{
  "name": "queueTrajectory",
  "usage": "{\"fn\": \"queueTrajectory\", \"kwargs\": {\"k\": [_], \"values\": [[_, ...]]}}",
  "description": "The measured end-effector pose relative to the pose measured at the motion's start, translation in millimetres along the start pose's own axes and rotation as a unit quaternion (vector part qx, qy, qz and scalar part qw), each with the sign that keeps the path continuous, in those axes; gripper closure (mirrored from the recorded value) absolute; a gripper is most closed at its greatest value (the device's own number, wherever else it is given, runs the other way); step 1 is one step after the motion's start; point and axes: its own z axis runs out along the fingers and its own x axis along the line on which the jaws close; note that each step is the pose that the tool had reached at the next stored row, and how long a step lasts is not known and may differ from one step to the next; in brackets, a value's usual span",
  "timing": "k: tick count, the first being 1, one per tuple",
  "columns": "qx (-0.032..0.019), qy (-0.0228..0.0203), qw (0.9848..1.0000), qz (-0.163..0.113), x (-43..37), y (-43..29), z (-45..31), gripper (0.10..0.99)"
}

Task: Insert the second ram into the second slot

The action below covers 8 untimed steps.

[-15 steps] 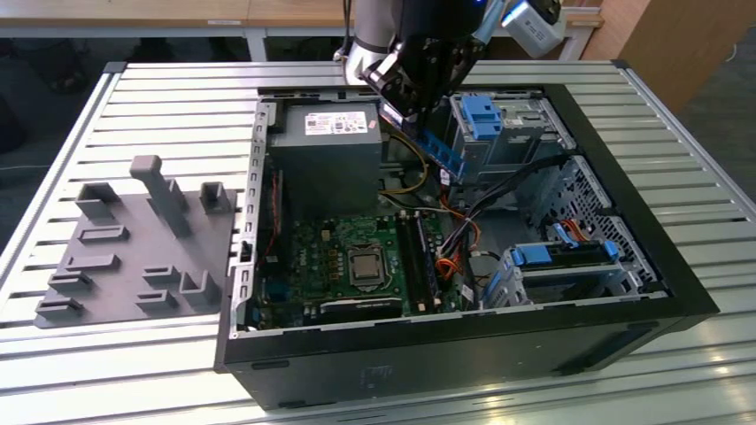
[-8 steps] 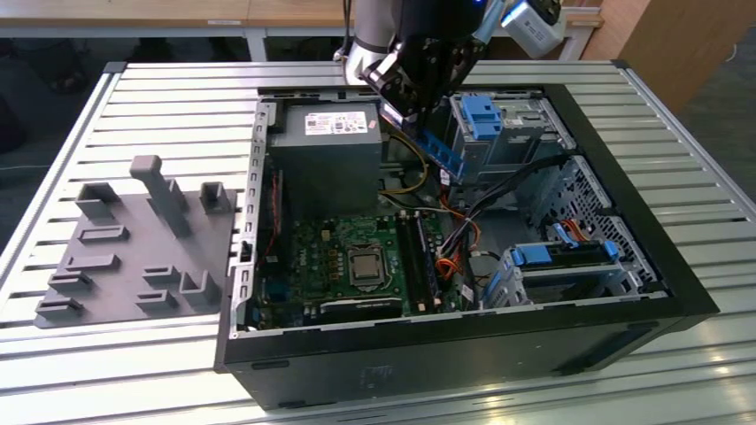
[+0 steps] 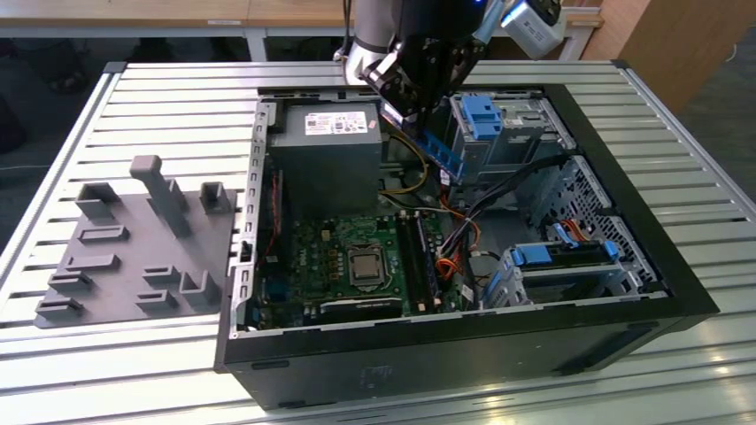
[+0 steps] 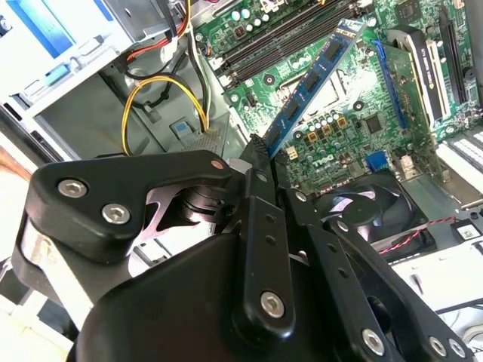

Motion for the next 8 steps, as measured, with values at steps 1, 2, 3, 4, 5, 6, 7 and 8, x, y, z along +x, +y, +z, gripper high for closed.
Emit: {"fn": "queueTrajectory", "kwargs": {"k": [1, 2, 3, 4, 5, 6, 7, 8], "values": [[0.0000, 0.0000, 1.0000, 0.000, 0.0, 0.0, 0.0, 0.945], [0.0000, 0.0000, 1.0000, 0.001, 0.0, 0.0, 0.0, 0.945], [0.0000, 0.0000, 1.0000, 0.001, 0.0, 0.0, 0.0, 0.945], [0.0000, -0.0001, 1.0000, 0.002, 0.0, 0.0, 0.0, 0.945], [0.0000, -0.0001, 1.0000, 0.002, 0.1, -0.1, 0.0, 0.945], [0.0001, -0.0001, 1.0000, 0.003, 0.1, -0.1, 0.0, 0.945], [0.0001, -0.0001, 1.0000, 0.003, 0.1, -0.1, 0.0, 0.945], [0.0000, -0.0001, 1.0000, 0.004, 0.1, -0.2, 0.0, 0.945]]}}
